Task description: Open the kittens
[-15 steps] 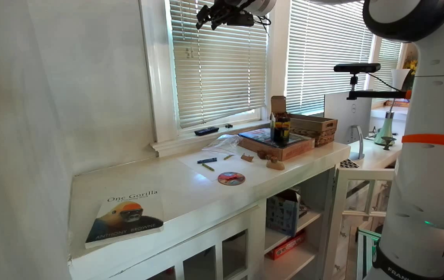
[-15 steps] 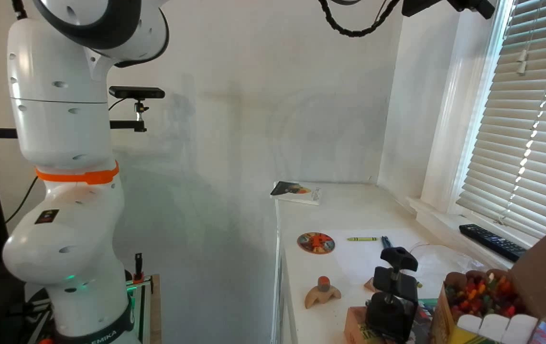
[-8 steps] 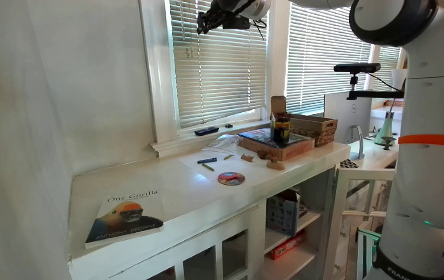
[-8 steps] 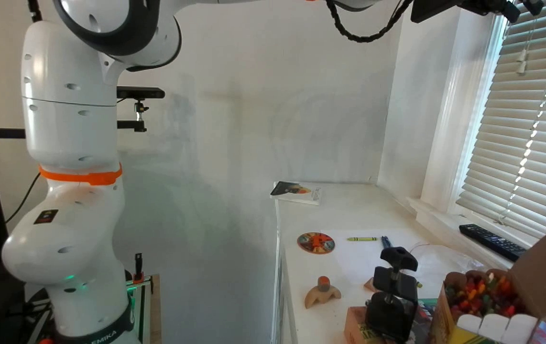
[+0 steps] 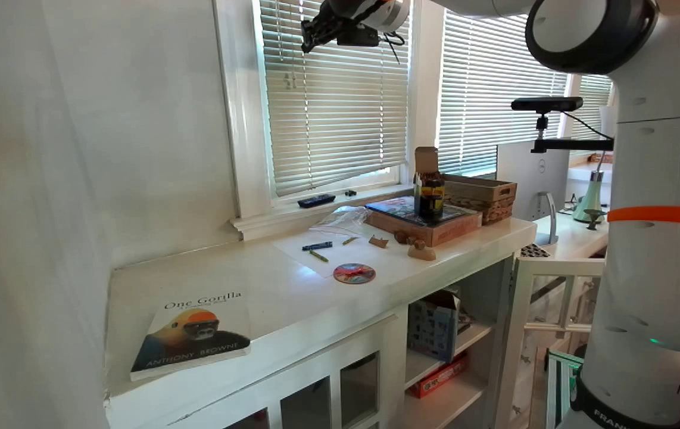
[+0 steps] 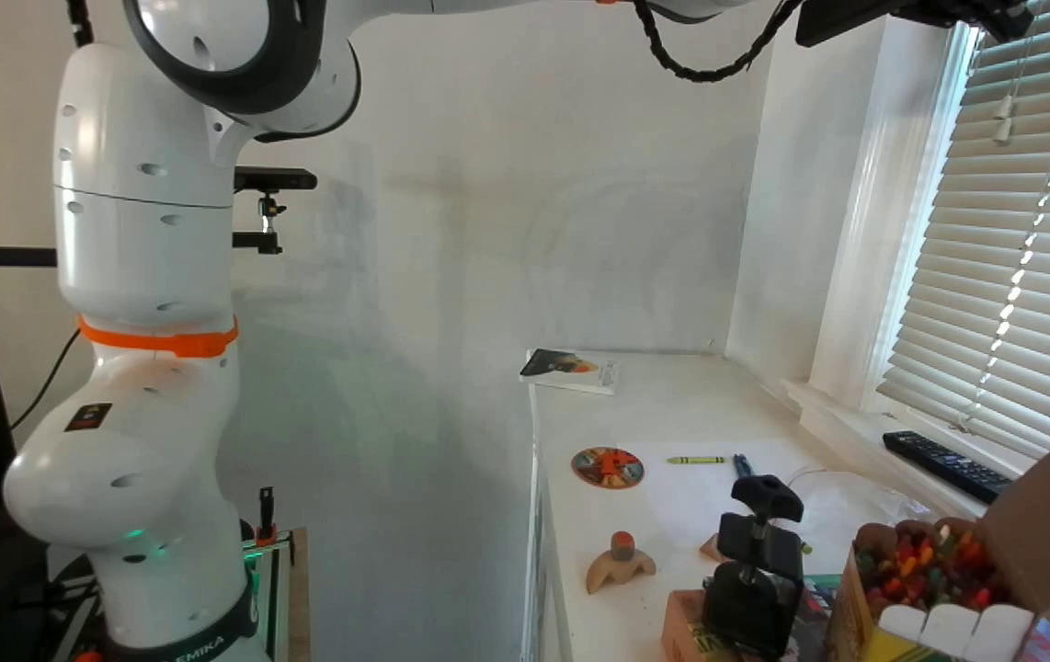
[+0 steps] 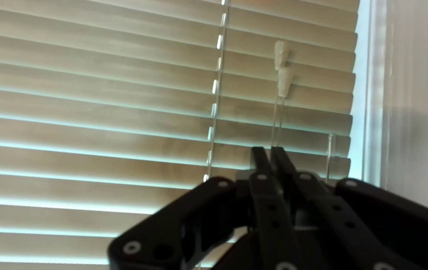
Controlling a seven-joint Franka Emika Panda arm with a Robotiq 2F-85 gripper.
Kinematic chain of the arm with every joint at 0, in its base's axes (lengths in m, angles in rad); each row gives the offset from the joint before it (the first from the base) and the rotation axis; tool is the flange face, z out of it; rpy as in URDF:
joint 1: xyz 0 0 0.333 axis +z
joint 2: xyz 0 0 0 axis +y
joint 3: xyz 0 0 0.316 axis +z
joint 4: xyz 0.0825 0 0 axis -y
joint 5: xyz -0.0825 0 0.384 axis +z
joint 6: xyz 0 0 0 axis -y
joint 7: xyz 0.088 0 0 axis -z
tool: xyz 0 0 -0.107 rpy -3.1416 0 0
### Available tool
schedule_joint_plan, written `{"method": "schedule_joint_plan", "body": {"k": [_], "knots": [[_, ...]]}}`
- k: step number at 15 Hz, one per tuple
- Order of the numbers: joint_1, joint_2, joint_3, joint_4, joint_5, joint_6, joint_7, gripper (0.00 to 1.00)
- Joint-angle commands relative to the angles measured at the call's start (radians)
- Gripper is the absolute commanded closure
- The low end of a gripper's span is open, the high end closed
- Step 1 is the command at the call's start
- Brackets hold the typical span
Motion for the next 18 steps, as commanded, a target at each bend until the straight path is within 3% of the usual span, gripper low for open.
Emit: {"method": "schedule_joint_plan", "body": {"k": [1,3,6,8,11,12,16,18], "knots": [[-0.007,0.03,0.001,0.036,0.027,0.006,-0.011,0.58],[-0.007,0.035,0.002,0.04,0.028,0.005,-0.011,0.47],[-0.007,0.043,0.003,0.045,0.029,0.007,-0.013,0.47],[-0.006,0.05,0.0,0.054,0.016,-0.001,0.0,0.4],[-0.005,0.059,-0.004,0.068,0.007,-0.011,0.014,0.47],[-0.004,0.063,-0.005,0.072,0.005,-0.012,0.015,0.56],[-0.002,0.077,-0.009,0.091,-0.004,-0.023,0.026,0.75],[-0.001,0.085,-0.01,0.1,-0.005,-0.026,0.027,0.89]]}}
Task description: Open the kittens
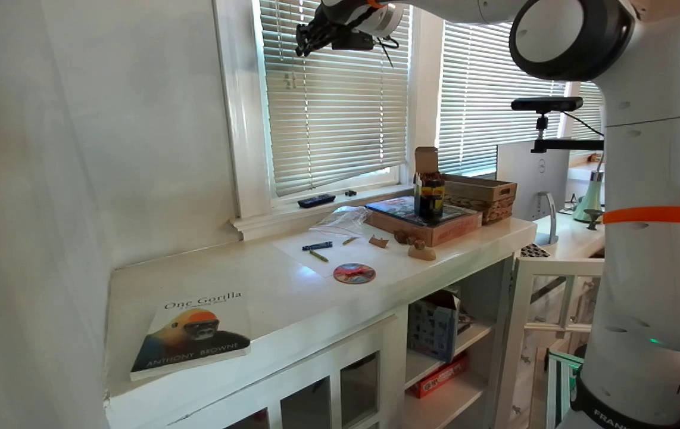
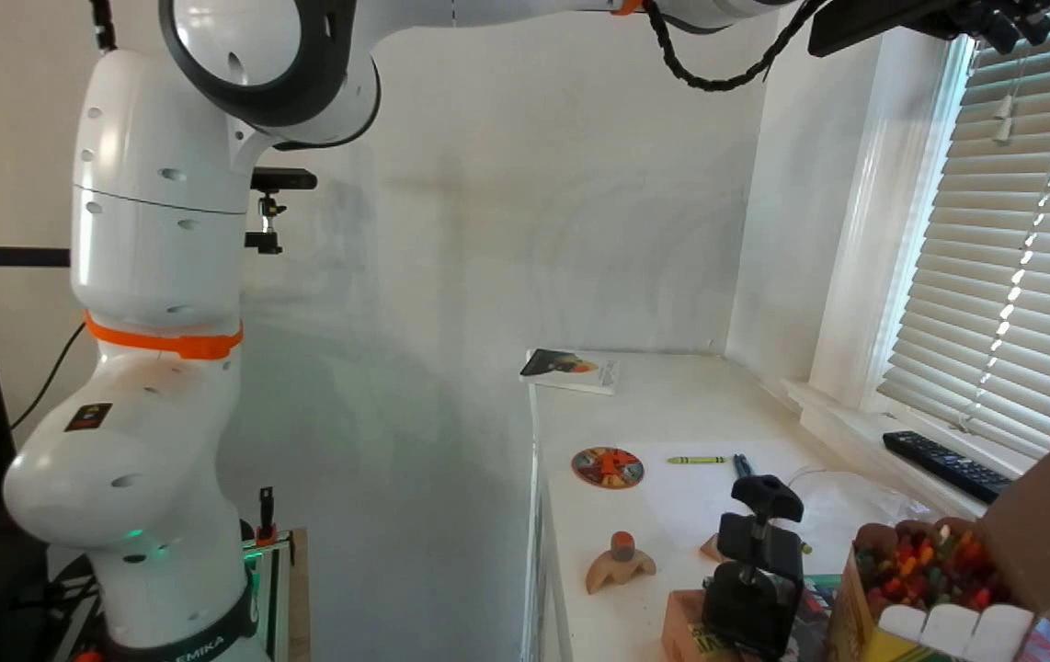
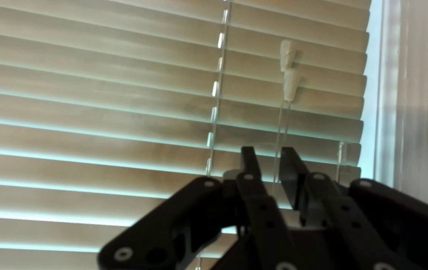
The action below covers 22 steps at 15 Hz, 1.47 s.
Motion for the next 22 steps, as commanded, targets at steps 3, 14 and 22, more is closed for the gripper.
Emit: {"method": "schedule_joint_plan", "body": {"k": [3,14,22], "knots": [[0.0,0.036,-0.009,0.054,-0.014,-0.029,0.035,0.89],[0.005,0.036,-0.008,0.063,-0.013,-0.048,0.043,1.0],[0.008,0.027,-0.005,0.056,-0.006,-0.042,0.02,0.99]]}}
